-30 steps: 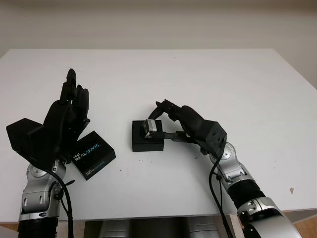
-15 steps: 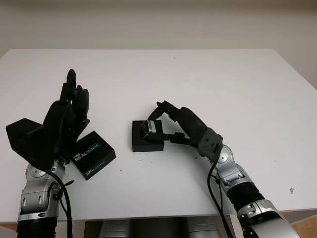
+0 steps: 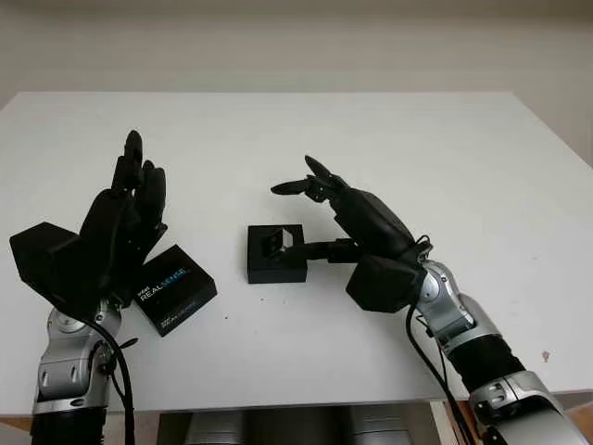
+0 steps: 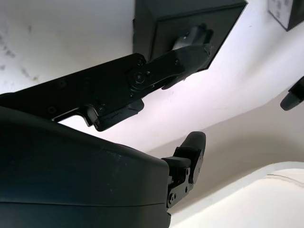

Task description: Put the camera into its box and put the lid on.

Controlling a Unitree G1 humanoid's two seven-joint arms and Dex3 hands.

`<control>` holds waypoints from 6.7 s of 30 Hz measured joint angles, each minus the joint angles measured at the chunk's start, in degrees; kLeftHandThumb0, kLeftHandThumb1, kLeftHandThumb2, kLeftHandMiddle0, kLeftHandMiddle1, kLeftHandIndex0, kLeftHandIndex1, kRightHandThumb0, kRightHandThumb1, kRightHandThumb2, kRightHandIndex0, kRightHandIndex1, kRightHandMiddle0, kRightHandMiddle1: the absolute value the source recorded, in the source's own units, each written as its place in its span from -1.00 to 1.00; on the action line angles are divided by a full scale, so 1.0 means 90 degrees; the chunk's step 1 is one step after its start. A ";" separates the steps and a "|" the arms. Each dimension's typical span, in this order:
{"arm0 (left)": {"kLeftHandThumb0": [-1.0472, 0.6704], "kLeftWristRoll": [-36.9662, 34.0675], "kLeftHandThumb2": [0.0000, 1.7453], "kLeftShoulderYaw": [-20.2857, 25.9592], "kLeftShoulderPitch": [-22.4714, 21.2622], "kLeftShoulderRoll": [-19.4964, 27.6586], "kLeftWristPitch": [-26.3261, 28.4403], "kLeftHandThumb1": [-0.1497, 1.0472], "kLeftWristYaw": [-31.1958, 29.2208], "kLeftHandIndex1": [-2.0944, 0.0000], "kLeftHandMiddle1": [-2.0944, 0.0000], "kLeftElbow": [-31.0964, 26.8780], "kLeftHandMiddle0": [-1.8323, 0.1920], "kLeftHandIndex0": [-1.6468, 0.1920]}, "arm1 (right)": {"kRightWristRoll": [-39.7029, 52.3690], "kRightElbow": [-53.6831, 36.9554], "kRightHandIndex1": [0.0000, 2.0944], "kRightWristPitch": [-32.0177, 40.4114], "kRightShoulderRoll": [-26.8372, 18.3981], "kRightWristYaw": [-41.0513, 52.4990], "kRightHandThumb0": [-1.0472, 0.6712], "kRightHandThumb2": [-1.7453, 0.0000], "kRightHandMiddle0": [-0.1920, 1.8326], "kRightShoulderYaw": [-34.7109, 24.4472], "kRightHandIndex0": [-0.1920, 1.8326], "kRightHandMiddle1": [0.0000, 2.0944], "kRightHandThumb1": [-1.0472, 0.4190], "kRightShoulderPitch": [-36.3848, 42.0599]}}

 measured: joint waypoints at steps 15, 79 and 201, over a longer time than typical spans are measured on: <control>-0.60 -0.0003 -0.35 -0.0003 0.0004 -0.0008 0.0014 1.00 0.0021 1.00 1.00 0.0000 1.00 1.00 | -0.0714 -0.1326 -0.90 0.0658 -0.0273 0.0370 -0.71 0.93 -0.56 0.0207 -0.70 -0.43 -0.93 0.0020; -0.59 0.0087 -0.33 -0.0083 0.0137 -0.0046 -0.0026 1.00 0.0102 1.00 1.00 -0.0007 1.00 1.00 | -0.0157 -0.2456 -0.95 0.2651 -0.0110 0.1698 -0.72 0.94 -0.61 0.0365 -0.49 -0.29 -0.94 -0.0005; -0.65 0.0299 -0.40 -0.0182 0.0251 0.0011 -0.0045 1.00 0.0114 1.00 1.00 -0.0145 1.00 1.00 | -0.0095 0.0013 -0.21 0.1443 0.0220 -0.0414 -0.24 0.94 -0.40 0.0457 -0.57 0.44 -0.92 -0.0438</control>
